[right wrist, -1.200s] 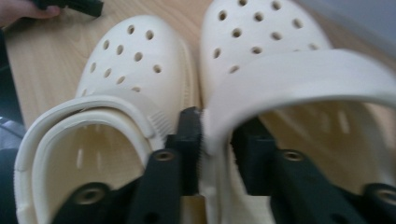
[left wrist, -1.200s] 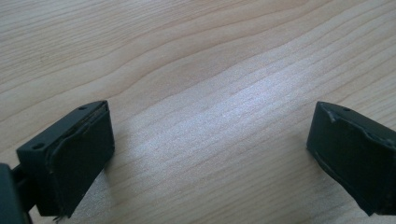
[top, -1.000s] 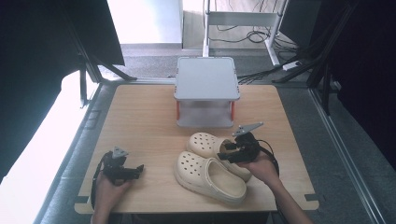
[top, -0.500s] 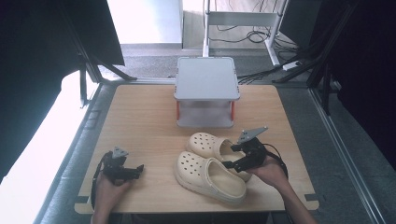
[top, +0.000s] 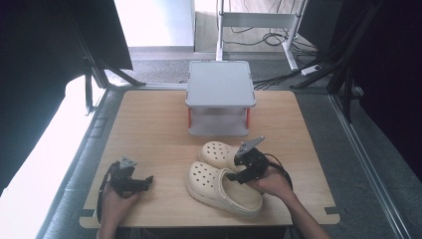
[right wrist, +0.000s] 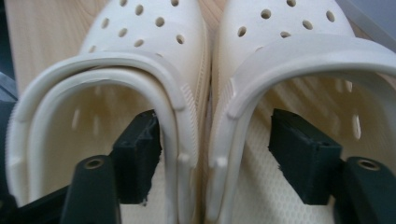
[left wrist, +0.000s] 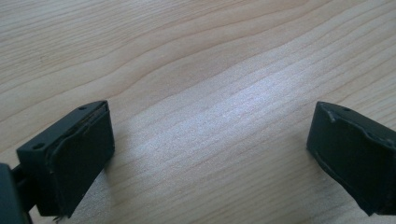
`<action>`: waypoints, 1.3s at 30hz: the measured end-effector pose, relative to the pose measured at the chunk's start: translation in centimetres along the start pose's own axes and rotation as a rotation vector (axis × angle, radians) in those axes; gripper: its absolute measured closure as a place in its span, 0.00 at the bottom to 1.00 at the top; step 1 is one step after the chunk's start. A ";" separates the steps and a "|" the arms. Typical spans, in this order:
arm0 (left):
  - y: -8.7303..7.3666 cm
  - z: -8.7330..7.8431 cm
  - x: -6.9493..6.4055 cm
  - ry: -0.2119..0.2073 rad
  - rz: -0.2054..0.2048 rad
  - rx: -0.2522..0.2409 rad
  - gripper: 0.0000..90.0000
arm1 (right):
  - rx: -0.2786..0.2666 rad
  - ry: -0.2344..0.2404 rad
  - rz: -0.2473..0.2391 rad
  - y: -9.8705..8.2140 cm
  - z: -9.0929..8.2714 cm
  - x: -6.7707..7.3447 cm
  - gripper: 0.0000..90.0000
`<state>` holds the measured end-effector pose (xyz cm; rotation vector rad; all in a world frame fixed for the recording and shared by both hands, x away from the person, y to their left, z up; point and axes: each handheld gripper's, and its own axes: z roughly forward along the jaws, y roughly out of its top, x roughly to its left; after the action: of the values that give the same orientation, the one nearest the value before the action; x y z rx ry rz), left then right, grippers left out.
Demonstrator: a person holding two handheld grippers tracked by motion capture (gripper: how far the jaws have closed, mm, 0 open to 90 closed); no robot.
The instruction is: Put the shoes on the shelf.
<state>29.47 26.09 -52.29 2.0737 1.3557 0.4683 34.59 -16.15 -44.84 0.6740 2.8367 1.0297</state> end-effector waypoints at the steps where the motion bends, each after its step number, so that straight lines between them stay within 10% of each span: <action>1: 0.0 0.0 0.0 0.000 0.000 0.000 0.01 | 0.012 -0.004 0.000 0.1 0.2 0.0 0.43; 10: 0.0 0.0 0.0 0.000 0.000 0.000 0.01 | 0.149 -0.021 -0.066 1.3 1.7 0.9 0.67; 21: 0.0 0.0 0.0 0.000 -0.002 -0.002 0.01 | 0.133 -0.040 0.018 1.6 1.3 1.1 0.71; 39: 0.0 0.0 0.0 -0.001 0.001 0.002 0.01 | 0.076 -0.039 0.089 3.2 -4.5 1.4 0.71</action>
<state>29.47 26.10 -52.28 2.0758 1.3548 0.4672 33.73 -16.09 -39.21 0.8245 2.8481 0.9127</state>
